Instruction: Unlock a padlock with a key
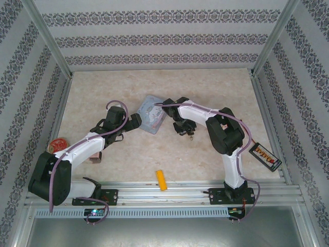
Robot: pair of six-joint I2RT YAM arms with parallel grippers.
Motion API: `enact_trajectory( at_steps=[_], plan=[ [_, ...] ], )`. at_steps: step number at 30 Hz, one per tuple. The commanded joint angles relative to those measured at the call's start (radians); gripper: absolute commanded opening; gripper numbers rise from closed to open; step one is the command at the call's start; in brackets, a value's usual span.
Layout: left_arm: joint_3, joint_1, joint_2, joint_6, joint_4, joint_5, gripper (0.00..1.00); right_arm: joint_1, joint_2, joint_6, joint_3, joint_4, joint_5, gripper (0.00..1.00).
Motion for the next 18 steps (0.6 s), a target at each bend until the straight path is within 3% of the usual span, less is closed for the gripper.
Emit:
enact_trajectory(
  at_steps=[1, 8, 13, 18],
  plan=[
    [-0.004, 0.014, -0.005, -0.018, 0.003, 0.001, 0.99, 0.013, -0.033, 0.015, 0.020, -0.006, -0.023, 0.33],
    [0.003, 0.013, -0.045, -0.068, 0.008, 0.043, 0.99, -0.012, -0.179, -0.024, 0.017, 0.026, -0.076, 0.40],
    [-0.012, 0.013, -0.050, -0.127, 0.052, 0.096, 0.99, -0.081, -0.246, -0.093, 0.030, 0.161, -0.250, 0.43],
    [-0.034, 0.012, -0.019, -0.180, 0.129, 0.178, 0.99, -0.144, -0.205, -0.140, 0.113, 0.298, -0.407, 0.49]
  ],
)
